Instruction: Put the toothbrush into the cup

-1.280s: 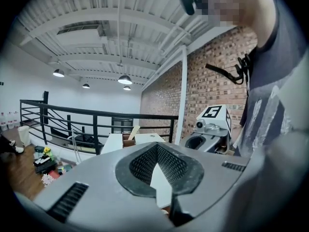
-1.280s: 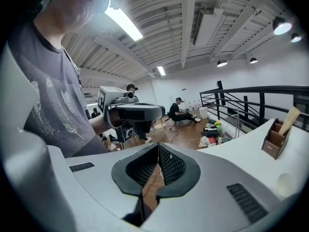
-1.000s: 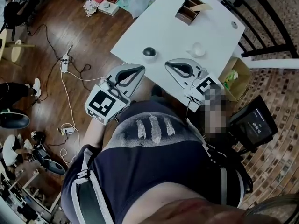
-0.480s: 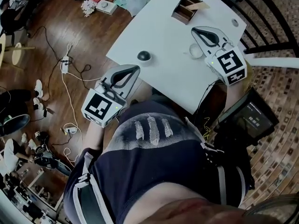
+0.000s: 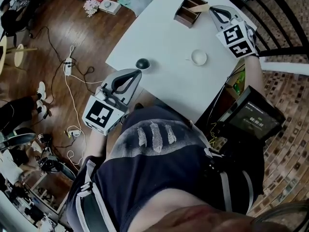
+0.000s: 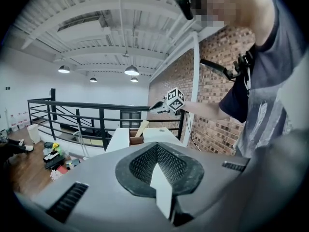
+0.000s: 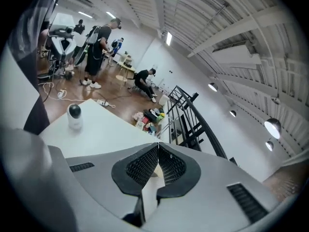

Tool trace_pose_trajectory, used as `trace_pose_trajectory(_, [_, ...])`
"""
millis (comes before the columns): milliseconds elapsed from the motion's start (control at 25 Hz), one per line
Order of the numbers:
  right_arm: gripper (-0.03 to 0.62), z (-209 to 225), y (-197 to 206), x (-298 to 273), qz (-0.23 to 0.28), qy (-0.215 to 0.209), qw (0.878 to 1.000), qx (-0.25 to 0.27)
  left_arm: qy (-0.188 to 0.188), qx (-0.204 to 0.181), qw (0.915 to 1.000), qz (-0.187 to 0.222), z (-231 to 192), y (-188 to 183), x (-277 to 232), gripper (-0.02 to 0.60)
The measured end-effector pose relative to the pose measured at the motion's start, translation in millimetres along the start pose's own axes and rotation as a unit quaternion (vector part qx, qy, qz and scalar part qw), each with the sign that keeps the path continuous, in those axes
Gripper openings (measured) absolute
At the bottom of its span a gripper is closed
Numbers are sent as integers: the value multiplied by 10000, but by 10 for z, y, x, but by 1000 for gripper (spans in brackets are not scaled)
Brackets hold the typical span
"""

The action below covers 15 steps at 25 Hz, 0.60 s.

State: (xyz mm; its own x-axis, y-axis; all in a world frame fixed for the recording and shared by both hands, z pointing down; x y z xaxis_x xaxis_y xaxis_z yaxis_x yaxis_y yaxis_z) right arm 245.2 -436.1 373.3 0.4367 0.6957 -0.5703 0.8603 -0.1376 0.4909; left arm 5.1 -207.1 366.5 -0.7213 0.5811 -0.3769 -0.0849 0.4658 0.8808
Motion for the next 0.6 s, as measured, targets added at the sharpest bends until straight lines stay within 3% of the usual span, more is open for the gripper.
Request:
trace_pose_trajectory(160, [7, 41, 110, -273, -15, -297, 9995, 71, -102, 28, 9999, -63, -29, -35, -91, -12])
trace_pose_trajectory(240, [113, 70, 217, -427, -158, -400, 9990, 139, -148, 60, 9998, -106, -63, -64, -149, -12])
trace_pose_trajectory(360, [182, 73, 416, -637, -420, -627, 9970, 140, -184, 69, 9997, -165, -77, -88, -218, -12])
trace_pose_trajectory(600, [186, -65, 770, -1003, -762, -1016, 9919, 27, -282, 107, 9992, -276, -42, -70, -295, -12])
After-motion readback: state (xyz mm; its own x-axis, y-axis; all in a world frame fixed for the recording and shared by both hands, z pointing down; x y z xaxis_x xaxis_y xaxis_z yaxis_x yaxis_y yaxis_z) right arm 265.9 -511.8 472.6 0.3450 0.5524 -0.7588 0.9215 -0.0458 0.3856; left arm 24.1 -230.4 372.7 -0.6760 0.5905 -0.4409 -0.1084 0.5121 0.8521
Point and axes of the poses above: the fingertips, and each gripper's own axes: x backward along the fingers, z to its right, y out of its underside, the point moved 3 cm from there along x, backward along the fingers, and after that the axes turned 11 degrees about x, right-handed, at the moved point
